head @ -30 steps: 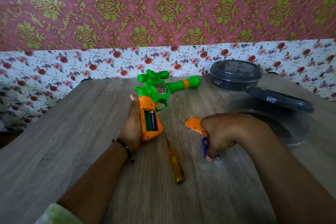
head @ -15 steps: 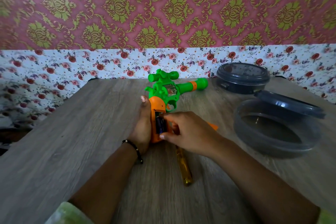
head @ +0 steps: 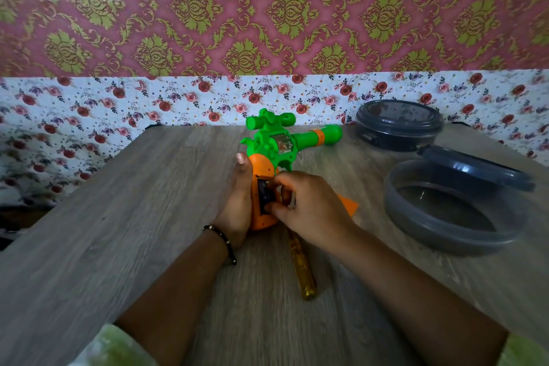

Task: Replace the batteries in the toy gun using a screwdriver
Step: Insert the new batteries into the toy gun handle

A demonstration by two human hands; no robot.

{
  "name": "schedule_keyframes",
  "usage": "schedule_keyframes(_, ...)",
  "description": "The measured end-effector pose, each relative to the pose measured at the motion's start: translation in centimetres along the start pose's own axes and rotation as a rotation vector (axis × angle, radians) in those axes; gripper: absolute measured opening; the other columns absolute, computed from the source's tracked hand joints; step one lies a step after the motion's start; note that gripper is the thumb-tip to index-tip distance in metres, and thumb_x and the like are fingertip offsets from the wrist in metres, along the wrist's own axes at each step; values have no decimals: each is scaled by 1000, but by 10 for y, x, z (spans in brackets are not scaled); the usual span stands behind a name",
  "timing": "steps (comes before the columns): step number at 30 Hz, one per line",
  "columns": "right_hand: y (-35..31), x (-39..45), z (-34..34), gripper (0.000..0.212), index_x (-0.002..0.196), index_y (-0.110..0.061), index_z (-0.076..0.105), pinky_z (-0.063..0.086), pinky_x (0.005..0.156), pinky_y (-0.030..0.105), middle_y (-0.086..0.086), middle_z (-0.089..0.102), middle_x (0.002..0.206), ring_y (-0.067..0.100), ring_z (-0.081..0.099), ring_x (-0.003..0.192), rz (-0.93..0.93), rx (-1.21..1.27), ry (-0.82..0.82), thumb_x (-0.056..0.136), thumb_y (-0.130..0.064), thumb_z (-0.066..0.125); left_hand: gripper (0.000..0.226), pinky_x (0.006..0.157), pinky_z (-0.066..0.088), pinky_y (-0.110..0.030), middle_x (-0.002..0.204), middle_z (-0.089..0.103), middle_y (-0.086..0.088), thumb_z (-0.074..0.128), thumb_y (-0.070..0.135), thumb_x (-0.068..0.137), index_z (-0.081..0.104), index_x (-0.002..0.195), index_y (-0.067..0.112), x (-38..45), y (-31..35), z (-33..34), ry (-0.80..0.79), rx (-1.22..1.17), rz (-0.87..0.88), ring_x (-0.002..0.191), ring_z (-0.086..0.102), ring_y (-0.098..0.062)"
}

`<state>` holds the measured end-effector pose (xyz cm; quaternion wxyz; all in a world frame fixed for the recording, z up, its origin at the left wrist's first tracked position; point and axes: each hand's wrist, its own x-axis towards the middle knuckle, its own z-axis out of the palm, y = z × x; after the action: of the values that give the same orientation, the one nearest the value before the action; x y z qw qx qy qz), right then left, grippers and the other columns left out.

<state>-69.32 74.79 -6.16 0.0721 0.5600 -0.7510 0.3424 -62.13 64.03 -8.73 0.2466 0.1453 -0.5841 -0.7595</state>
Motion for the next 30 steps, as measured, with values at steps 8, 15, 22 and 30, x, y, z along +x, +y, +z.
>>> schedule_keyframes(8,3,5,8,29,58,-20,45,41,54,31,-5,51,58,20,52,62,227,74,63,64,-25,74,76,69,57,-28,90,69,-11,15,64,91,61,109,7,-2,0,-4,-48,27,-26,76,68,-18)
schedule_keyframes(15,16,18,8,45,45,-15,45,32,49,28,-2,44,44,15,44,48,415,262,197,63,-37,80,60,78,56,-31,118,65,-12,45,49,84,50,133,15,-4,0,2,39,117,102,96,66,-18)
schedule_keyframes(22,20,19,8,45,44,-14,45,27,46,26,-4,38,42,8,37,44,386,286,176,66,-34,78,48,73,53,-35,92,66,-3,45,10,65,57,109,24,-2,-1,1,58,254,199,85,63,-18)
schedule_keyframes(30,22,6,-72,28,69,-17,59,43,64,28,1,62,71,16,60,71,334,-209,-358,75,-41,71,30,88,56,-53,98,67,-3,50,36,94,54,121,23,1,-10,-3,283,407,117,97,68,-30)
